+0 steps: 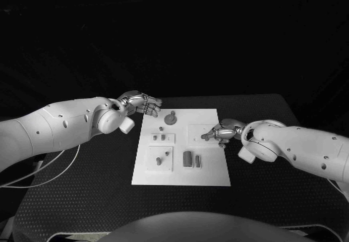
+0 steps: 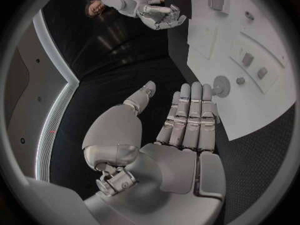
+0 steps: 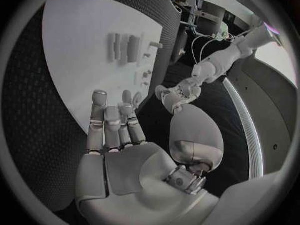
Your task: Assemble the parts on the task board
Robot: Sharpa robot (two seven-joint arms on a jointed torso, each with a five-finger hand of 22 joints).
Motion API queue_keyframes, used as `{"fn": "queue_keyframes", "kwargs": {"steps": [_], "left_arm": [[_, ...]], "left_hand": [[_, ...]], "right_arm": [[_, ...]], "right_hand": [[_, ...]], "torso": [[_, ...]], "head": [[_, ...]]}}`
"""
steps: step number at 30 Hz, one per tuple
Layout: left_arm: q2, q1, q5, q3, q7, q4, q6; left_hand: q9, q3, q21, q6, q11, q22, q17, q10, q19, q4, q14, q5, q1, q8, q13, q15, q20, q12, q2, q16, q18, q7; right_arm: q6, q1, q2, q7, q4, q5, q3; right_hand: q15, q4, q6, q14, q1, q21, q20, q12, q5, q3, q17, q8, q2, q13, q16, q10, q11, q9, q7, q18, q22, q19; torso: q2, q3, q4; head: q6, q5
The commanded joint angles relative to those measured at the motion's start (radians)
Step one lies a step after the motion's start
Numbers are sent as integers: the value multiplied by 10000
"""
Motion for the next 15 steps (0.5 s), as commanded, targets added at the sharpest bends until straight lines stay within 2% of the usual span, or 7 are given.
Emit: {"fn": "queue_keyframes", "kwargs": {"steps": [1,4,7,9,10,12,15], "left_arm": [[87,13,153,15,650,-61,-541],[73,13,151,23,863,-64,-724],[134,15,168,46,1021,-270,-820],[208,15,261,51,1085,-445,-900],[270,15,410,54,1085,-552,-879],[431,15,623,58,1082,-784,-803],[839,7,667,61,1125,-1385,-586]], "left_hand": [[2,21,-22,-21,-4,-8,20,-54,-66,33,-8,22,3,35,3,45,-19,-47,-23,-69,-25,-69],[9,85,-9,9,-10,0,34,-32,-46,-40,30,25,140,53,10,28,-27,-32,72,-57,-16,-64],[15,104,-5,40,-15,3,43,-19,-36,-76,59,26,193,71,14,17,-29,-25,116,-50,-20,-82],[21,107,-9,76,-3,2,34,-43,-41,-91,35,25,206,91,6,19,-26,-39,138,-76,-30,-123],[25,108,-12,99,14,1,13,-90,-46,-103,-9,26,213,103,-9,29,-25,-65,160,-116,-35,-160],[22,110,-10,111,79,5,-39,-283,-44,-119,-96,27,215,107,-85,31,-24,-137,194,-203,-42,-222],[-17,110,3,3,100,28,-225,-769,-33,-140,-436,27,198,40,-304,58,-15,-162,255,-493,-42,-292]], "right_arm": [[41,188,-63,2305,-408,2618,95],[-283,195,11,2821,-1034,3057,332],[-270,194,300,3295,-2060,3700,504],[-252,191,527,3555,-2689,3979,578],[-144,186,682,3706,-3089,4057,640],[2,139,930,3911,-3698,4127,747],[253,-121,1266,4195,-4511,4176,913]], "right_hand": [[-11,-459,-264,-193,314,-199,68,-267,-27,-144,-200,79,670,-262,-340,-133,-15,38,164,52,108,-284],[-37,-1271,-307,-372,768,-1017,403,-1307,-11,-221,-793,154,1337,-1081,-1499,-168,21,67,124,-21,-329,-767],[92,-1597,-350,-782,1011,-2158,775,-2903,4,-21,-1494,200,1619,-2299,-3147,-280,41,60,204,-140,-970,-1480],[369,-1708,-423,-1050,1058,-2961,1011,-4195,3,120,-2148,192,1662,-3305,-4574,-285,274,27,215,-274,-1419,-2087],[652,-1761,-455,-1292,1106,-3559,1183,-5146,13,257,-2755,199,1762,-4046,-5810,-294,300,-4,321,-410,-1738,-2628],[1155,-1842,-555,-1207,1265,-4281,1389,-6397,-17,347,-3495,207,1823,-5083,-7491,-3,529,-58,290,-554,-2139,-3211],[1456,-1834,-757,-1664,1332,-4951,1572,-7655,7,339,-3966,141,1918,-6007,-8923,-258,701,-175,146,-764,-2438,-3959]], "torso": [[-169,-4,-78],[-314,-3,-152],[-446,-21,-207],[-538,-34,-248],[-647,-44,-298],[-729,-51,-328],[-975,-104,-403]], "head": [[326,56],[509,170],[785,186],[977,206],[1067,241],[1196,256],[1391,330]]}}
